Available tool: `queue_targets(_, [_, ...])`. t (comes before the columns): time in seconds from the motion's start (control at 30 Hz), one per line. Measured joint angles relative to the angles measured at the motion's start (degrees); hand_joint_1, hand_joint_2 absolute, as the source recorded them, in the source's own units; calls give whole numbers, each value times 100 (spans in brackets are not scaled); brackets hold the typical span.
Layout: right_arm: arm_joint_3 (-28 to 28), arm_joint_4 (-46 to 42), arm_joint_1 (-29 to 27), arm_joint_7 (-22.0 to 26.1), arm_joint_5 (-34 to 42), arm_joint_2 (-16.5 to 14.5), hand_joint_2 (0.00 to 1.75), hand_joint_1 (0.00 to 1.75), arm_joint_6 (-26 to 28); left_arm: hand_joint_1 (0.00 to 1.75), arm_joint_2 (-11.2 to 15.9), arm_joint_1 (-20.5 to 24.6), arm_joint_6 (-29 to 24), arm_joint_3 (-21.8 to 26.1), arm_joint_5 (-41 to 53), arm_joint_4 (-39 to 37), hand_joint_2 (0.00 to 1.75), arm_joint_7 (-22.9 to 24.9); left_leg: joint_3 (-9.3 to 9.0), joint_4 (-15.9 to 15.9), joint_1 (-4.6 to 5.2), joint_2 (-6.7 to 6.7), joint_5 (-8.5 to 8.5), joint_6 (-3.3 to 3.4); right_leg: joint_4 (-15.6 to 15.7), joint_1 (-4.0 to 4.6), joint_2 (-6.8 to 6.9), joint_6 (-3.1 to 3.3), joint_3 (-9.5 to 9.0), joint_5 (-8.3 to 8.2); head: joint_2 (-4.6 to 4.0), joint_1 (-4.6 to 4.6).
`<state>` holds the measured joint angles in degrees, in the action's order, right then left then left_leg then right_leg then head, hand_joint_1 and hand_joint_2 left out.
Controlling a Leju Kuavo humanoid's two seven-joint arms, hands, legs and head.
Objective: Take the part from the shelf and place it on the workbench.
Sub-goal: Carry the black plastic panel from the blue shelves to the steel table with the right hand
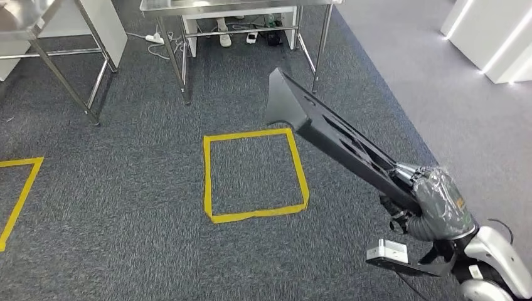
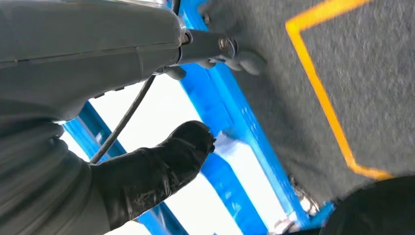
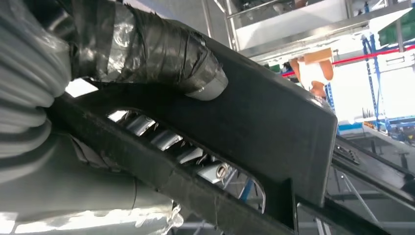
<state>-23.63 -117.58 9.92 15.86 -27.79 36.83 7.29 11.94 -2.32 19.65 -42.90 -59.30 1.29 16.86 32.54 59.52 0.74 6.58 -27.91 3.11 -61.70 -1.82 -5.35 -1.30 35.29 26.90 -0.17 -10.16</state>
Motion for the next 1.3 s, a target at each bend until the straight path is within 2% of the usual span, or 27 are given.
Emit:
queue_targets(0.03, [11, 8, 4, -32, -38, 3, 175, 175, 7, 0, -1, -8, 0, 0, -6, 1, 175, -4, 26, 7, -13, 52, -5, -34, 46, 15, -32, 31, -16, 40, 0, 0])
queue_targets(0.1, [43, 12, 9, -97, -158, 7, 175, 175, 34, 0, -8, -37, -1, -1, -20, 2, 175, -11, 54, 6, -40, 95, -25, -97, 120, 12, 52, 100, -78, 60, 0, 1])
queue_targets(0.17, [96, 14, 2, -138, -263, 6, 175, 175, 80, 0, -15, -35, 1, -2, -38, 2, 175, -17, 166, 262, -38, -171, -150, -169, 199, -8, 145, 171, -192, 82, 0, -9])
queue_targets(0.23, [150, 15, -9, -142, -296, 6, 175, 175, 122, 0, -19, -9, 3, -2, -51, 2, 175, -21, 546, 935, -61, -503, -378, -235, 240, 5, 255, 224, -303, 137, 0, -18])
queue_targets(0.27, [165, 17, -13, -140, -300, 7, 175, 175, 132, 0, -21, 3, 3, -2, -56, 2, 175, -23, 779, 1278, -85, -566, -447, -262, 243, 10, 304, 234, -345, 174, 0, -18])
queue_targets(0.3, [172, 20, -17, -150, -302, 7, 175, 175, 130, 0, -25, 8, 3, -2, -60, 2, 175, -25, 954, 1485, -109, -596, -427, -284, 243, 12, 347, 235, -391, 216, 0, -18])
queue_targets(0.33, [174, 24, -23, -177, -304, 7, 175, 175, 114, 0, -30, 8, 4, -2, -64, 2, 175, -26, 1026, 1481, -130, -608, -296, -302, 243, 11, 380, 229, -443, 261, 0, -18])
queue_targets(0.37, [175, 29, -27, -218, -302, 7, 175, 175, 85, 0, -34, 2, 4, -2, -69, 2, 175, -27, 988, 1267, -150, -616, -72, -313, 243, 9, 406, 219, -504, 308, 0, -18])
queue_targets(0.4, [179, 34, -28, -267, -296, 7, 175, 175, 50, 0, -37, -10, 5, -2, -72, 2, 175, -27, 866, 894, -165, -620, 183, -315, 242, 6, 424, 205, -570, 359, 0, -18])
queue_targets(0.43, [185, 40, -28, -309, -288, 7, 175, 175, 14, 0, -38, -23, 5, -2, -73, 2, 175, -29, 716, 564, -168, -620, 349, -313, 247, 8, 437, 181, -613, 408, 0, -17])
queue_targets(0.47, [192, 46, -24, -333, -279, 8, 175, 175, -15, 0, -38, -33, 7, -2, -74, 2, 175, -32, 582, 282, -157, -620, 421, -300, 249, 9, 444, 146, -642, 454, 0, -18])
queue_targets(0.5, [199, 52, -21, -343, -272, 9, 175, 175, -32, 0, -37, -37, 8, -2, -75, 1, 175, -36, 499, 134, -138, -619, 407, -281, 257, 8, 449, 109, -656, 489, 0, -17])
queue_targets(0.6, [220, 57, -19, -343, -266, 11, 175, 175, -46, 0, -31, -32, 15, -2, -83, 2, 175, -50, 386, 39, -96, -616, 269, -188, 309, -13, 462, -8, -729, 564, 0, -17])
queue_targets(0.67, [244, 58, -12, -343, -265, 11, 175, 175, -47, 0, -29, -33, 18, -2, -86, 2, 175, -55, 237, -60, -110, -622, 225, -104, 112, -20, 484, -49, -711, 674, 0, -15])
queue_targets(0.7, [257, 59, -5, -343, -264, 11, 175, 175, -47, 0, -29, -33, 19, -2, -87, 2, 175, -55, 163, -99, -117, -627, 198, -68, -180, -18, 494, -57, -569, 783, 0, -14])
queue_targets(0.77, [274, 68, -4, -343, -264, 11, 175, 175, -51, 0, -31, -31, 19, -2, -87, 2, 175, -56, 66, -117, -104, -636, 120, -15, -986, 0, 502, -67, -32, 1010, 0, -13])
queue_targets(0.8, [276, 78, -14, -344, -264, 11, 175, 175, -54, 0, -32, -29, 19, -1, -87, 2, 175, -56, 18, -116, -97, -634, 76, -5, -1281, 4, 503, -70, 223, 1020, 0, -13])
queue_targets(0.83, [276, 88, -24, -344, -264, 11, 175, 175, -58, 0, -33, -28, 19, -1, -87, 2, 175, -57, -41, -116, -90, -629, 27, -3, -1377, 5, 503, -68, 384, 908, 0, -13])
queue_targets(0.87, [277, 97, -28, -344, -264, 11, 175, 175, -62, 0, -37, -28, 19, -1, -87, 2, 175, -57, -115, -115, -85, -624, -27, -9, -1239, 8, 504, -58, 428, 668, 0, -12])
queue_targets(0.93, [278, 106, -25, -349, -263, 10, 175, 175, -78, 0, -43, -41, 20, -2, -89, 1, 175, -57, -274, -117, -78, -615, -148, -42, -565, 28, 513, -17, 275, 94, 0, -11])
queue_targets(0.97, [279, 110, -21, -358, -260, 10, 175, 175, -87, 0, -46, -41, 22, -2, -92, -1, 175, -59, -326, -111, -69, -610, -204, -68, -238, 47, 518, 9, 153, -67, 0, -10])
queue_targets(1.0, [280, 116, -17, -375, -258, 11, 175, 175, -98, 0, -48, -43, 23, -2, -98, -3, 175, -63, -349, -111, -61, -608, -244, -93, -36, 66, 525, 37, 70, -116, 0, -10])
queue_targets(1.07, [284, 127, -10, -420, -248, 14, 175, 175, -111, 0, -52, -33, 29, -2, -115, -4, 175, -78, -355, -130, -48, -610, -285, -136, 98, 93, 523, 92, 0, -39, 0, -8])
queue_targets(1.13, [295, 134, -9, -439, -236, 14, 175, 175, -115, 0, -58, -22, 43, -2, -130, -4, 175, -92, -377, -127, -50, -621, -340, -183, 161, 56, 513, 148, -53, -8, 0, -8])
queue_targets(1.17, [302, 136, -6, -437, -228, 13, 175, 175, -116, 0, -62, -13, 49, -2, -134, -4, 175, -98, -336, -3, -56, -625, -406, -210, 207, 38, 513, 177, -109, 5, 0, -9])
queue_targets(1.23, [309, 135, 3, -434, -212, 11, 175, 175, -123, 0, -66, -4, 52, -2, -139, -4, 175, -102, -11, 608, -80, -626, -627, -255, 269, 33, 523, 222, -227, 54, 0, -11])
queue_targets(1.3, [311, 140, 6, -437, -203, 9, 175, 175, -153, 0, -67, -9, 52, -2, -144, -4, 175, -103, 513, 1347, -100, -626, -773, -281, 279, 41, 530, 235, -323, 135, 0, -12])
